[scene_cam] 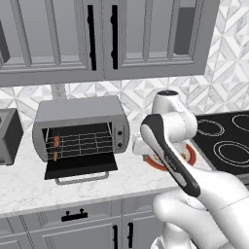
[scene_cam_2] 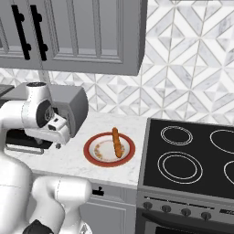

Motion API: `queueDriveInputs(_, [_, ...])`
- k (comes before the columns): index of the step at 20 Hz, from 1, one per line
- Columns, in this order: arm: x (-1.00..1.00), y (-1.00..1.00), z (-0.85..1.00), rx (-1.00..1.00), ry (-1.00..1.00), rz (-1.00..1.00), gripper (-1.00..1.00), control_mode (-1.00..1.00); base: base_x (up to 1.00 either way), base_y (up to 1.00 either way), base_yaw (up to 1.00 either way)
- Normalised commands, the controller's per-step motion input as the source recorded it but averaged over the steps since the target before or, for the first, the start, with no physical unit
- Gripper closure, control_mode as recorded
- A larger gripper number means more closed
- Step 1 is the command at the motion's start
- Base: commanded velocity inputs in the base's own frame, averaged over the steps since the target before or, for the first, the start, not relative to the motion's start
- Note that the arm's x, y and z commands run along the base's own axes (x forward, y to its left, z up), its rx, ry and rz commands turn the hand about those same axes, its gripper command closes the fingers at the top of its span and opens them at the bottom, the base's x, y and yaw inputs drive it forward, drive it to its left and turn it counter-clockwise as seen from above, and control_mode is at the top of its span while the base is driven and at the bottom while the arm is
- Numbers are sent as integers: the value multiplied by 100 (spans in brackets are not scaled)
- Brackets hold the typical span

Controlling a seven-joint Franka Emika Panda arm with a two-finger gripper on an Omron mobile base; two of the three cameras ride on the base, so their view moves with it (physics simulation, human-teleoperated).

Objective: Pick up the kebab skewer and baguette bread, and place them inside the toaster oven. Close the toaster oven door and start by setting the timer.

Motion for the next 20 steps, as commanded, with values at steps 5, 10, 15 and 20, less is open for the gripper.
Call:
queueDriveInputs(5, [13,-100,0,0,1,0,-100,-100,0,0,0])
queueDriveInputs(10, [56,-100,-1,0,0,0,-100,-100,0,0,0])
queueDriveInputs(15, [23,-62,-27,0,0,6,-100,-100,0,0,0])
queueDriveInputs(20, [47,-43,-27,0,5,10,-100,-100,0,0,0])
